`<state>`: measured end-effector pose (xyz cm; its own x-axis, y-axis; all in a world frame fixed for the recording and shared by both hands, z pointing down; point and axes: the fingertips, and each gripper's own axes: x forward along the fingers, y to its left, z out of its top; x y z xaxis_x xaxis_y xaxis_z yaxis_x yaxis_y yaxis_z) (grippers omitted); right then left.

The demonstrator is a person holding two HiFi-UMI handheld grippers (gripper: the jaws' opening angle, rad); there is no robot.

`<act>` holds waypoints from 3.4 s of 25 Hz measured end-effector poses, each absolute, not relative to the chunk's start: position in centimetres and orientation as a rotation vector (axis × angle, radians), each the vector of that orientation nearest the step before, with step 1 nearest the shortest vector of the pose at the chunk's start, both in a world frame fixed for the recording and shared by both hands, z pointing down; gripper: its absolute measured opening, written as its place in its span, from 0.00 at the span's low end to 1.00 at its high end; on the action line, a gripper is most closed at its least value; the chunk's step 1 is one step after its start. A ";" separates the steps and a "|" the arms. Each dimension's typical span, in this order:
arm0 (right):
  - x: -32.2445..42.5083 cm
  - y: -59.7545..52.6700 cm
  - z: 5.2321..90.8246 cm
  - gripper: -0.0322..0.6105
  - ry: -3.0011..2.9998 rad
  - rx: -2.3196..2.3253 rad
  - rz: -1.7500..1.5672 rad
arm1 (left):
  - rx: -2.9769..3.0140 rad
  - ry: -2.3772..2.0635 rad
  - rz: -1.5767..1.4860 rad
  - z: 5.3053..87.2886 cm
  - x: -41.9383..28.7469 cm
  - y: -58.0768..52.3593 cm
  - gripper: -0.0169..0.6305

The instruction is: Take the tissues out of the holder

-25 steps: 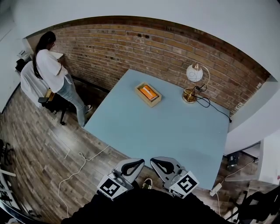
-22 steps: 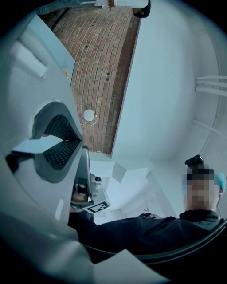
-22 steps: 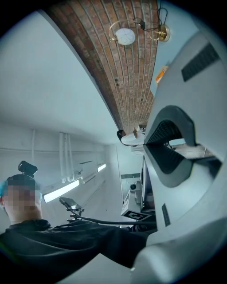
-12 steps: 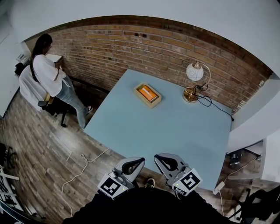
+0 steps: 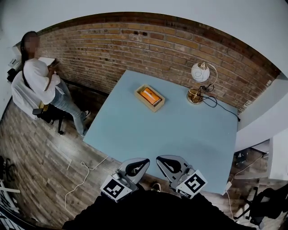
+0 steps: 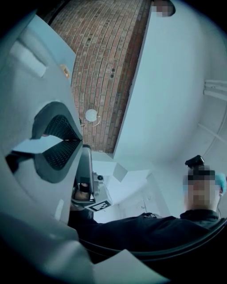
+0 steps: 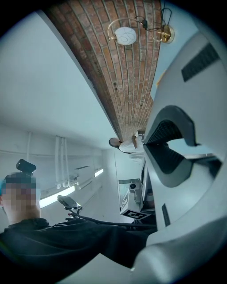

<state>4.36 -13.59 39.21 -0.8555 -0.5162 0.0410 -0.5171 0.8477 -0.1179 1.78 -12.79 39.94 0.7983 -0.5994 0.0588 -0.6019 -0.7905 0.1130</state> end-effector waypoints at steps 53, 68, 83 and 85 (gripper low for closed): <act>-4.3 -43.6 46.2 0.06 -2.628 1.263 0.303 | 2.888 -0.639 0.078 46.1 -8.2 -44.4 0.04; -1.0 -53.7 57.4 0.06 -2.483 1.144 0.402 | 2.852 -0.803 0.103 55.6 -5.9 -52.5 0.04; 1.1 -61.4 64.4 0.08 -2.290 1.094 0.364 | 2.797 -0.855 0.133 62.5 -5.1 -57.7 0.04; 0.8 -61.9 65.7 0.13 -2.259 1.044 0.388 | 2.784 -0.870 0.139 63.2 -5.4 -58.2 0.04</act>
